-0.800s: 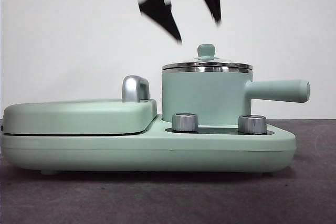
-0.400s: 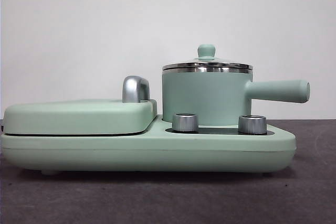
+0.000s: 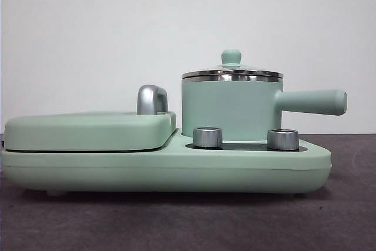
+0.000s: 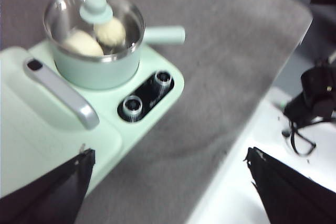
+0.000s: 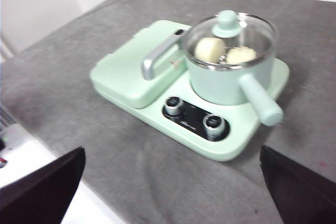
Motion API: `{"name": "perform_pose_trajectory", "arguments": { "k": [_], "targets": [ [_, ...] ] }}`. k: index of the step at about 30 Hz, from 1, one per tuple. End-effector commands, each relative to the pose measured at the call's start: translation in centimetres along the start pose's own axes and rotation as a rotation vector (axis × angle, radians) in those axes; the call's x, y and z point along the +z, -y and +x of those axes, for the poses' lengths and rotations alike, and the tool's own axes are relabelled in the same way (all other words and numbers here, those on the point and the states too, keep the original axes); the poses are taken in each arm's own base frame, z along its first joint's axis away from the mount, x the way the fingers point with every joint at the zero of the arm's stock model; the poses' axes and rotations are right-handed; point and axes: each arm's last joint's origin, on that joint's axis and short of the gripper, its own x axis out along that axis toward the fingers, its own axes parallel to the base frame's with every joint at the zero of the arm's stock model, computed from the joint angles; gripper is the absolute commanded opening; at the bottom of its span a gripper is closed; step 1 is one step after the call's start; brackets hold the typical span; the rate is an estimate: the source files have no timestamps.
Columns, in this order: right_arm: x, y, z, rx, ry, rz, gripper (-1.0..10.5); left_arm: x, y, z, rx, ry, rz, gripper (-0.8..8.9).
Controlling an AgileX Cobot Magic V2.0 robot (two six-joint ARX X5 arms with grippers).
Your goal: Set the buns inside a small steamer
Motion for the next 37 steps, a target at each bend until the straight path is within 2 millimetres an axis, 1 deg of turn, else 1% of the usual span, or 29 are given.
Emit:
{"name": "perform_pose_trajectory", "arguments": {
  "k": [1,4,8,11,12,13,14,15,16,17,18,32,37],
  "targets": [
    [0.3,-0.2,-0.1,0.032,0.024,-0.001,5.5,-1.5,-0.1,0.2,-0.004,0.091,-0.048,4.68],
    [0.4,-0.2,-0.1,0.032,0.029,-0.002,5.5,-3.6,-0.4,0.5,0.005,0.132,-0.096,4.68],
    [0.4,-0.2,-0.1,0.032,0.029,-0.002,5.5,-5.9,-0.9,1.1,0.068,0.127,-0.159,4.68],
    [0.4,-0.2,-0.1,0.032,0.029,-0.002,5.4,-7.1,-1.2,1.6,0.103,0.113,-0.182,4.63],
    [0.4,-0.2,-0.1,0.032,0.029,-0.002,5.3,-7.3,-1.2,1.7,0.113,0.111,-0.185,4.44],
    [0.4,-0.2,-0.1,0.032,0.028,-0.002,4.6,-7.4,-1.3,1.7,0.120,0.109,-0.186,3.77],
    [0.4,-0.2,-0.1,0.035,0.026,-0.002,2.9,-7.5,-1.3,1.8,0.121,0.107,-0.180,1.84],
    [0.3,-0.2,-0.1,0.039,0.022,-0.009,0.3,-7.5,-1.3,1.8,0.121,0.106,-0.175,-0.17],
    [0.3,-0.2,-0.1,0.039,0.021,-0.021,0.1,-7.4,-1.3,1.8,0.121,0.111,-0.174,0.36],
    [0.3,-0.2,-0.1,0.036,0.021,-0.029,0.3,-7.4,-1.3,1.8,0.121,0.115,-0.171,0.07],
    [0.3,-0.2,-0.1,0.035,0.022,-0.038,0.2,-7.4,-1.3,1.8,0.123,0.117,-0.171,0.06],
    [0.4,-0.2,-0.2,0.027,0.026,-0.043,0.2,-7.4,-1.3,1.7,0.124,0.114,-0.172,0.07],
    [0.4,-0.2,-0.2,0.027,0.026,-0.043,0.2,-7.9,-1.3,1.3,0.129,0.163,-0.166,0.07]
  ]
}}
